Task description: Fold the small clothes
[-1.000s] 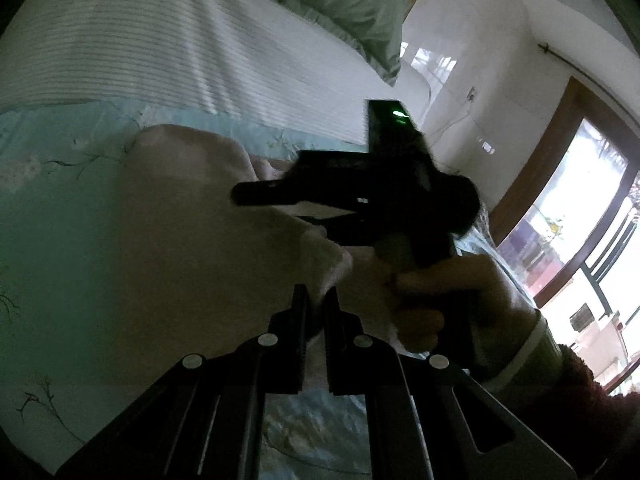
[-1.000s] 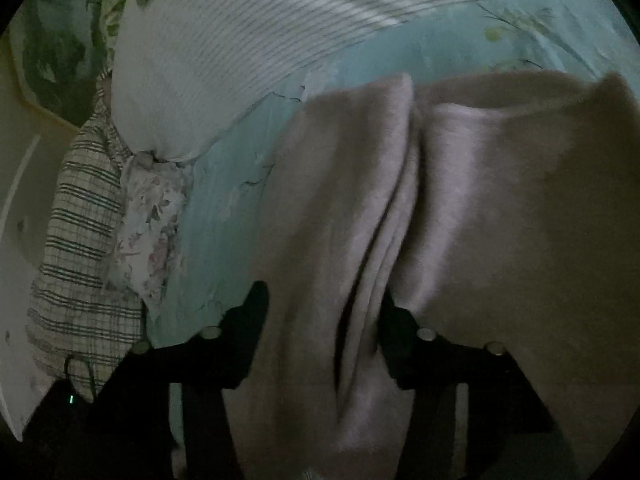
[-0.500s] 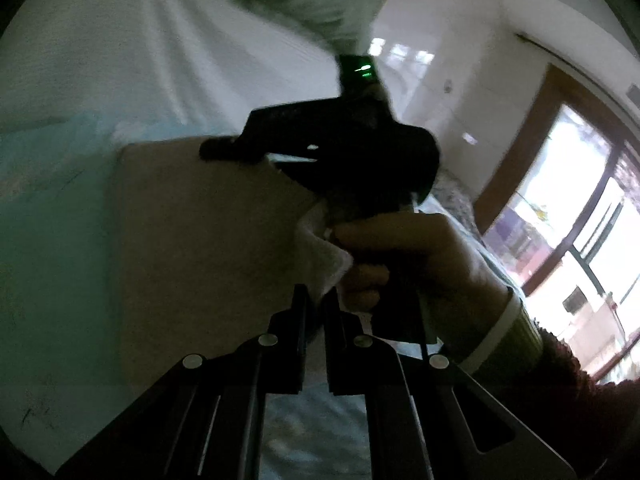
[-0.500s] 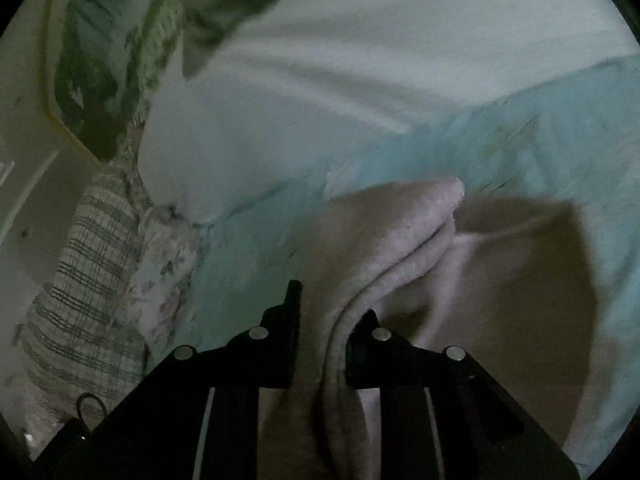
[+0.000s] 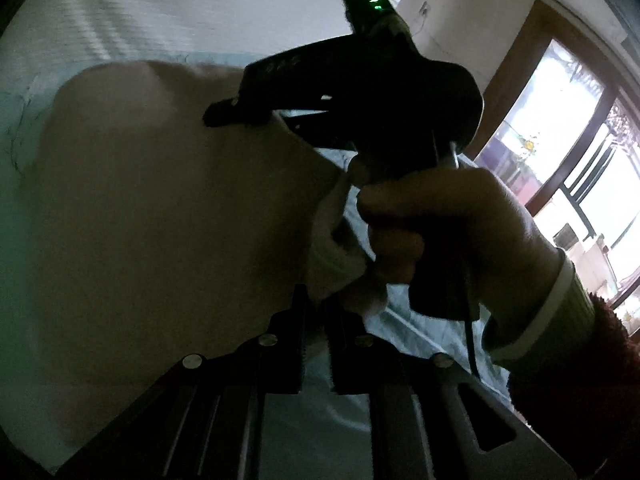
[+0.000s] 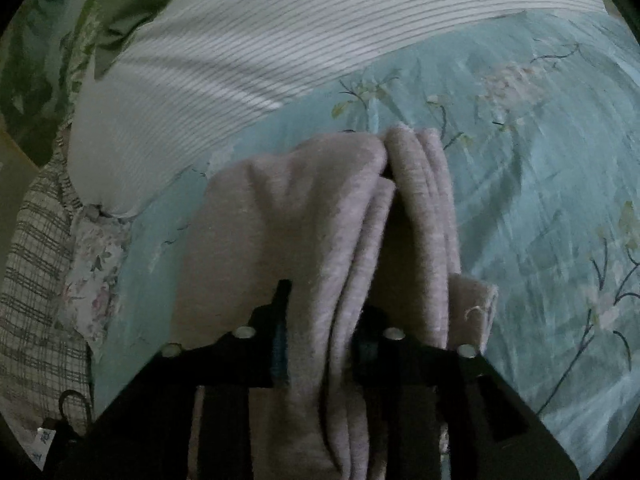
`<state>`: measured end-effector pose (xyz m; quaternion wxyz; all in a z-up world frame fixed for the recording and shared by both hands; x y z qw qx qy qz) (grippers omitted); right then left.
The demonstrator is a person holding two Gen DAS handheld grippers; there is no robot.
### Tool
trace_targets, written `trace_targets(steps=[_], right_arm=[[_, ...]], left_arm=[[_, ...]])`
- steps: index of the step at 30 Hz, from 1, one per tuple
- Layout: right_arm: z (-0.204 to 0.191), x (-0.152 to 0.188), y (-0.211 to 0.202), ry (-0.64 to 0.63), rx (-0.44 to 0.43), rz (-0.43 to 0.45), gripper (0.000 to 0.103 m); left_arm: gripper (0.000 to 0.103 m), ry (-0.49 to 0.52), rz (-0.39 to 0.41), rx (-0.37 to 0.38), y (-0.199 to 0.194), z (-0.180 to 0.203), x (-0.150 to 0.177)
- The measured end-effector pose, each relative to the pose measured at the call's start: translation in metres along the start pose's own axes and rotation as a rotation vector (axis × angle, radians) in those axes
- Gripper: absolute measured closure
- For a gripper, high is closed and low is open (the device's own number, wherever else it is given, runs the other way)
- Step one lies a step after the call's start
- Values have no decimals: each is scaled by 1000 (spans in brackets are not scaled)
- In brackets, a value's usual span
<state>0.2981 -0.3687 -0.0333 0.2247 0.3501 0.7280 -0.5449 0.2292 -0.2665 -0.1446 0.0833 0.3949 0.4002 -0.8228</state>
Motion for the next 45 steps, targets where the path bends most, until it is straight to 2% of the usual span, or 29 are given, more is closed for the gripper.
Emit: trace_targets(steps=[2,3,5,7,11,14,17,20,24,25,26,27,29,30,32,34,37,41,45], right_arm=[[3,-2,-11,11,7,19,63],[6,-2,-20,18,8,37,61],[12,0,-35,33,17,65,42],[17,6,-51,57,20,89,33],[23,31,-64,72,22,59,25],[26,48,-60,87,22,12,23],[29,56,-51,103,19,-22,23],[28,54,-43,105,12,-28,22],[25,49,-24,119,-32,-47,22],[26,48,-20,128,-35,-50,25],[26,48,-17,130,-30,-54,41],[22,50,-13,142,-40,-76,50],[11,50,-16,133,-38,-64,59],[5,49,-18,118,-39,-57,60],[-18,49,-25,97,-82,-38,62],[-50,54,-28,64,-141,-40,63],[-103,72,-23,-20,-214,-65,63],[-163,103,-6,-80,-332,-102,63],[-200,142,15,-98,-390,-166,64]], left_arm=[[86,-12,1,1,-9,-5,-1],[82,-21,14,-6,-20,-8,-3],[66,-34,40,-19,-37,-14,-6],[34,-66,88,-54,-64,-29,-12],[23,-132,142,-124,-94,-71,-23],[23,-218,130,-163,-101,-107,-19],[23,-319,108,-138,-93,-135,-19],[23,-352,75,-113,-72,-144,-22],[23,-417,-15,-73,-35,-164,-14],[23,-449,-38,-52,-23,-170,-13],[22,-464,-42,-37,-18,-171,-12],[23,-462,-34,-31,-14,-171,-15],[30,-436,-32,-44,-9,-170,-21],[41,-425,-29,-50,-8,-170,-23],[52,-420,-13,-46,-14,-168,-25],[59,-418,24,-32,-32,-167,-25],[60,-389,94,-60,-77,-164,-24],[60,-358,205,-152,-169,-174,-14],[60,-355,253,-256,-232,-196,12]])
Point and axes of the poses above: each gripper's, at about its wrist camera, not at the fingertips, and y roughly the way its jaws point, z to its right, x to its underside, the point moved 9 cm from there along y, roughly the way its jaws point, and after that the axes turned 8 degrees about z, right-handed, at the moved point
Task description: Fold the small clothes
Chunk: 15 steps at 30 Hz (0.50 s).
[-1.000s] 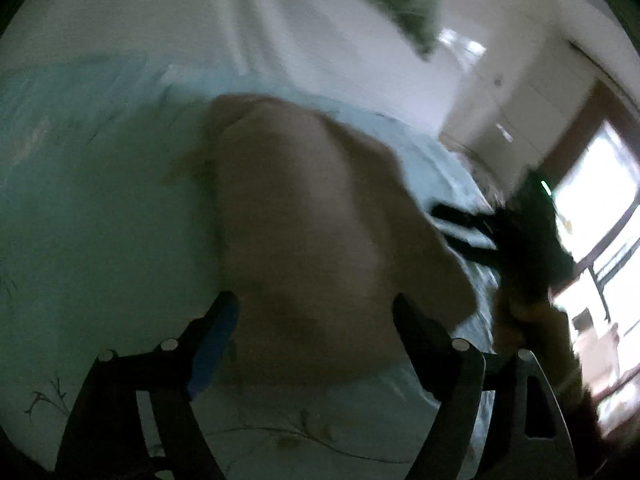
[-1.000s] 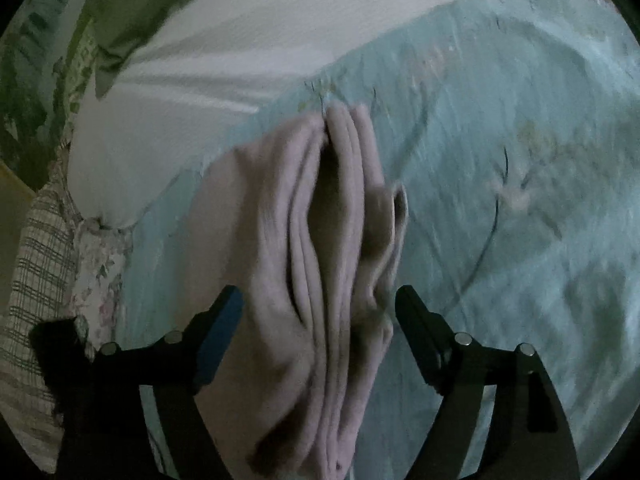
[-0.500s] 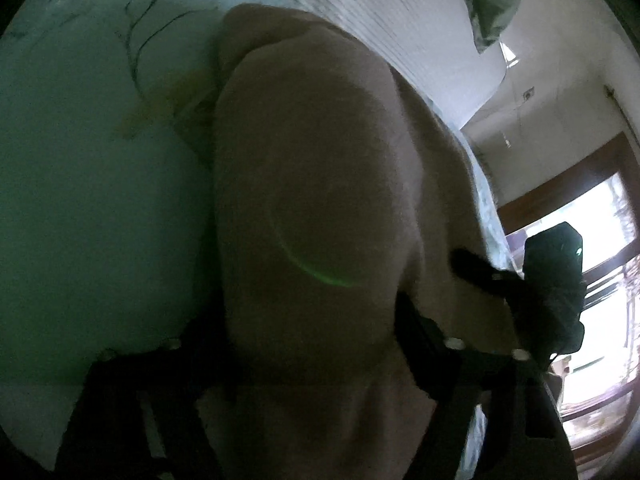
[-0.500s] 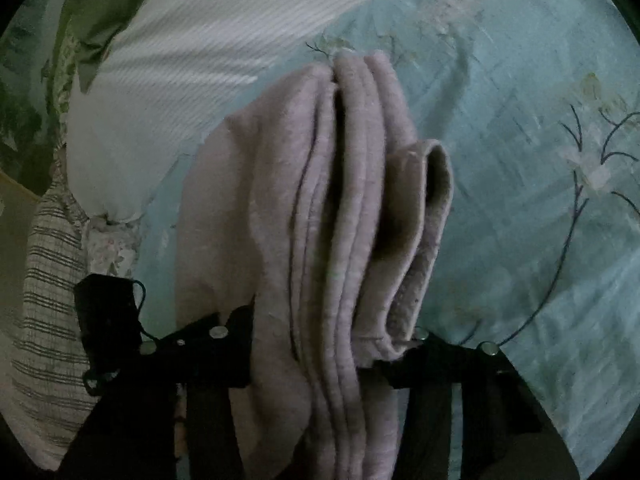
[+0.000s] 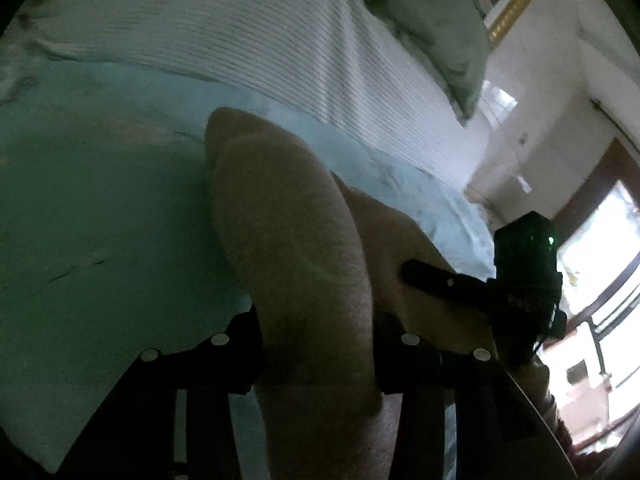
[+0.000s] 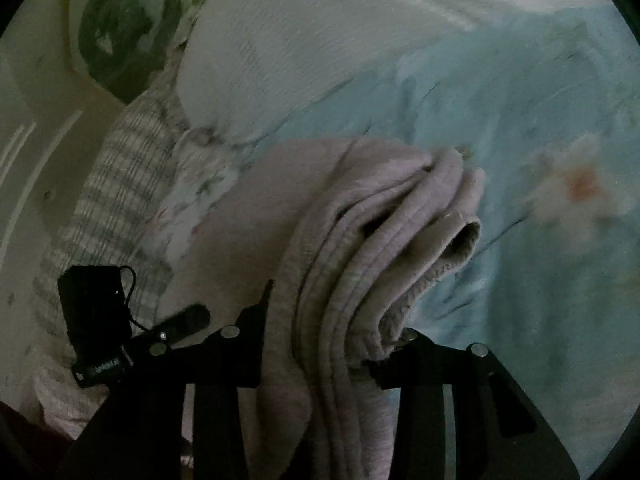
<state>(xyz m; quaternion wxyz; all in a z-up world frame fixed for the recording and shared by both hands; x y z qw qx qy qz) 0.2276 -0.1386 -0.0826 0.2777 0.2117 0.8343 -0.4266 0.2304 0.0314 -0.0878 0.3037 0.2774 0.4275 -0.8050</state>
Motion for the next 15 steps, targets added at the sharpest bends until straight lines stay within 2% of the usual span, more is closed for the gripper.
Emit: trace_targets(steps=[3,6,9,11,13,15], right_arm=[[3,23,20,-15,47,-52,64],[18,38,23,-3,109,-86,63],[32,44,15,30,157,-102,52],[32,42,4,23,197,-98,44],[25,32,-6,2,235,-70,43],[13,17,-19,-48,272,-18,43]], left_arm=[[60,-10,-10,-53,-30,-28,25],[60,-61,-68,-87,-29,-51,52],[55,-88,-98,-103,-22,-65,76],[49,-79,-101,-102,-19,-61,77],[47,-44,-107,-116,-23,-57,74],[46,-10,-96,-130,-41,-68,75]])
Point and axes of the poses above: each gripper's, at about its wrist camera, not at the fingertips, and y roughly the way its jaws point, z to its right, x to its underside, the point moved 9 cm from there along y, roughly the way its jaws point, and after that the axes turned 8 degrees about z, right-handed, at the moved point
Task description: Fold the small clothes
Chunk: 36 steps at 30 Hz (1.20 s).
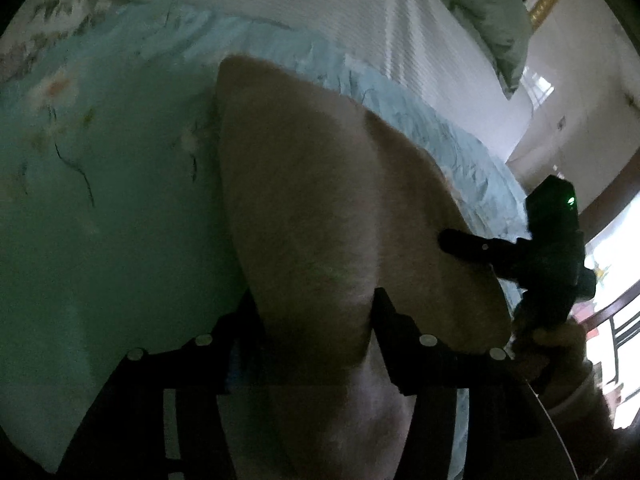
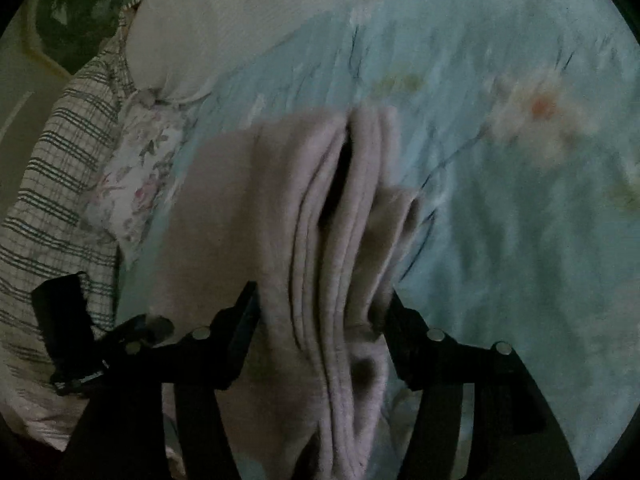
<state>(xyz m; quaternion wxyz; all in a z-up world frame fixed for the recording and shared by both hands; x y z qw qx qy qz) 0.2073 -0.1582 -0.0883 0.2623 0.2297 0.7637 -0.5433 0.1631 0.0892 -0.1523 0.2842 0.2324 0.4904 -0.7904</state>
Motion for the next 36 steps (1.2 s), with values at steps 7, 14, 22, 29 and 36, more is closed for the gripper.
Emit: trace_targets(steps=[7,14,22,29,36], right_arm=[[-37,-31,4,-35,-58,45,45],[-31,-26,49,100,-108,-41,89],[-35,-44,-4,25,-70,136,90],[13,-2,24,201,-40,20,90],[-4,-34,-1,95,53,116,83]], left_arm=[[46,40,120,-35,-32,4,-36],[47,69,134,1,-22,23,-47],[48,175,130,77,-13,66,-57],[54,190,-14,9,36,43,-26],[56,205,-16,20,27,43,-29]])
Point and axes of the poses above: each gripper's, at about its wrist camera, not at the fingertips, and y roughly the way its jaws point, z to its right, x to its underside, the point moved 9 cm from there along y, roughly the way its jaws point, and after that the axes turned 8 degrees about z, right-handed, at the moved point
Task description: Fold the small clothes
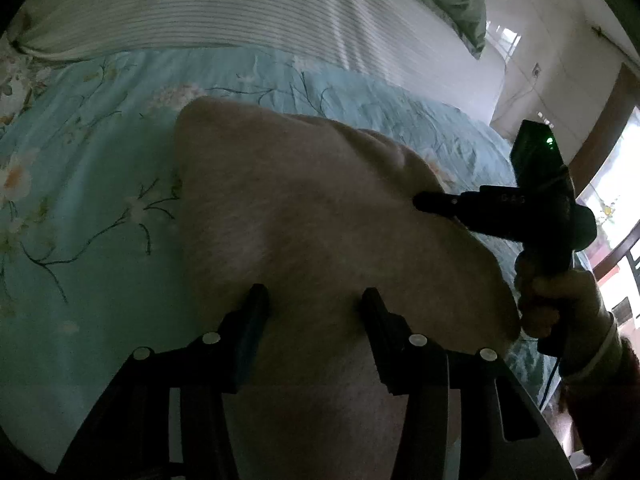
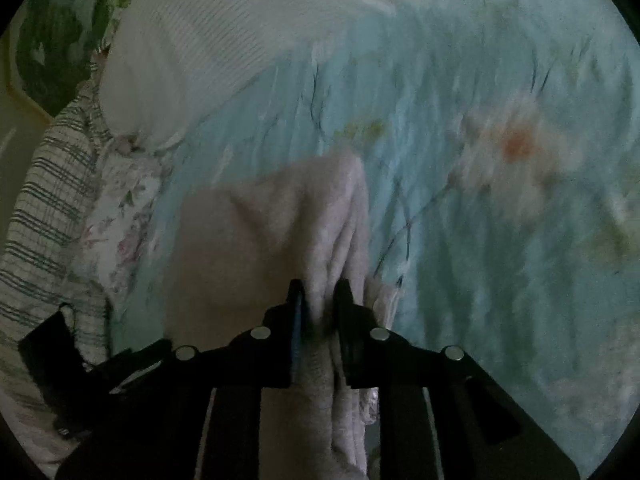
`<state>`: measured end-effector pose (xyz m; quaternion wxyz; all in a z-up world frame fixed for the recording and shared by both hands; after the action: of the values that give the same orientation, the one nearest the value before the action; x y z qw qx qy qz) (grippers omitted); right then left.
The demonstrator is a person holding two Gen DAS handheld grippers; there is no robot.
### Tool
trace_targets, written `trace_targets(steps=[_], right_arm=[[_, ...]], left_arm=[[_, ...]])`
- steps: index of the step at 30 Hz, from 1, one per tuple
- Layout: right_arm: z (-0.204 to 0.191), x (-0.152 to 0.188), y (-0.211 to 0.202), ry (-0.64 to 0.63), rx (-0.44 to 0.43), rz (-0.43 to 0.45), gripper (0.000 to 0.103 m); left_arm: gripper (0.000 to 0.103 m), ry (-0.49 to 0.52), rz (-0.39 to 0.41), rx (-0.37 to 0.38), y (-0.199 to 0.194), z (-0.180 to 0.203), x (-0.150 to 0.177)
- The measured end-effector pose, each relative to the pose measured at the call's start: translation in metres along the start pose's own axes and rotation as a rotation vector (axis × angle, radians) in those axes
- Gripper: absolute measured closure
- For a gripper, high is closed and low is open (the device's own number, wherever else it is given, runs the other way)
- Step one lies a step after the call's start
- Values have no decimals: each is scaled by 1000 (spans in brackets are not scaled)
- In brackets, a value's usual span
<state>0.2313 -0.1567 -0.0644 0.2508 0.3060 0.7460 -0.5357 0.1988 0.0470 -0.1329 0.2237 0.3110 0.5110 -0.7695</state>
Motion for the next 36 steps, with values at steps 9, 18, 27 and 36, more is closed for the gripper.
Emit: trace_targets(steps=[9,18,27,36], right_arm=[[-1,-24,85,-36,19,-113,83],[11,-20,98,6,-12,-103,94],[-9,12,26,-135,-31,-87,90],[27,85,-25,-186,67,-138,90]], left_arm=[[55,-112,56,-40,21,-15,-53],[65,-139,34,-77,54,-39,-47],[66,-113,29,-85,25,-24,-35],[66,-30,-1,44,-33,42,33]])
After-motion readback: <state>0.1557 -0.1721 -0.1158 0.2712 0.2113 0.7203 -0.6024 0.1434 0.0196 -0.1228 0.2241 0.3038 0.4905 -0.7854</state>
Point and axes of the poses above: each gripper's, at about its wrist camera, not at the fingertips, and y roughly the way its jaws point, z to its right, x to its underside, the point moved 9 cm from there along y, roughly the way its jaws point, and after that the axes turned 8 degrees about z, right-handed, at the moved point
